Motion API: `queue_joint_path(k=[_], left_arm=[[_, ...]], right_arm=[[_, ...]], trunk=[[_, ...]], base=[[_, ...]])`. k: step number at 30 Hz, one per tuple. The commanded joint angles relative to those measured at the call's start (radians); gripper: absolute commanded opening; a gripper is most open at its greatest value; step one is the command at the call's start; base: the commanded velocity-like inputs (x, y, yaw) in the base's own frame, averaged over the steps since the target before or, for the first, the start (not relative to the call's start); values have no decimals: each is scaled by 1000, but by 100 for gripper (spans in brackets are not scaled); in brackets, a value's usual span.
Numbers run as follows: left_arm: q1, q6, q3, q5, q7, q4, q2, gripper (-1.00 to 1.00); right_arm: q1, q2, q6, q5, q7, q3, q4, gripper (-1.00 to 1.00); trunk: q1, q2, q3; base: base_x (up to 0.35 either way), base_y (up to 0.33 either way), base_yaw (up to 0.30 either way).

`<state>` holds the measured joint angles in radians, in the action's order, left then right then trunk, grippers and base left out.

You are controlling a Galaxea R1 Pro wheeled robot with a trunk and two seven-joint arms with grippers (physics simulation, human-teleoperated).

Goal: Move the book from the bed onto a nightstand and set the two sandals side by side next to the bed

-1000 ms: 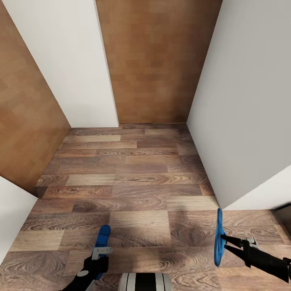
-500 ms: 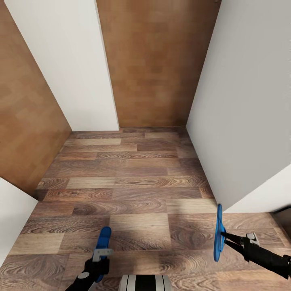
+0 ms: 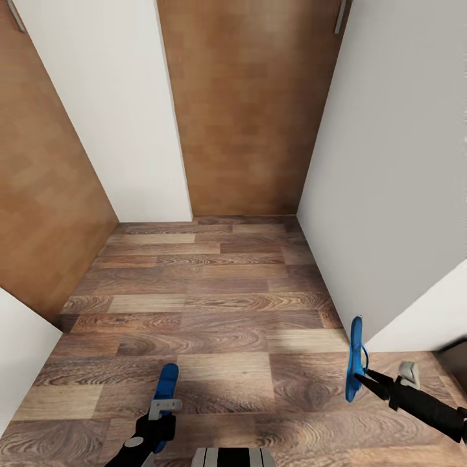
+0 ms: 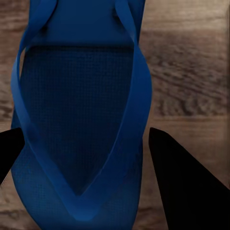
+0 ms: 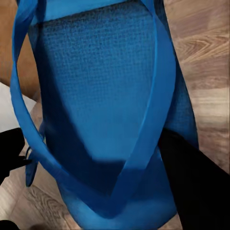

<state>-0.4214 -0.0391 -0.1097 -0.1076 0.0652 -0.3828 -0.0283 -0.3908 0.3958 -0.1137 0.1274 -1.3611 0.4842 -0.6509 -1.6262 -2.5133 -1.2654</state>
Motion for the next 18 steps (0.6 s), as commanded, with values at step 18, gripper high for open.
queue_joint_path(k=[18], left_arm=[[0, -4, -8, -11, 8, 1, 1, -100]], right_arm=[[0, 2, -9, 1, -4, 4, -1, -100]], trunk=[[8, 4, 69]], base=[[0, 0, 0]])
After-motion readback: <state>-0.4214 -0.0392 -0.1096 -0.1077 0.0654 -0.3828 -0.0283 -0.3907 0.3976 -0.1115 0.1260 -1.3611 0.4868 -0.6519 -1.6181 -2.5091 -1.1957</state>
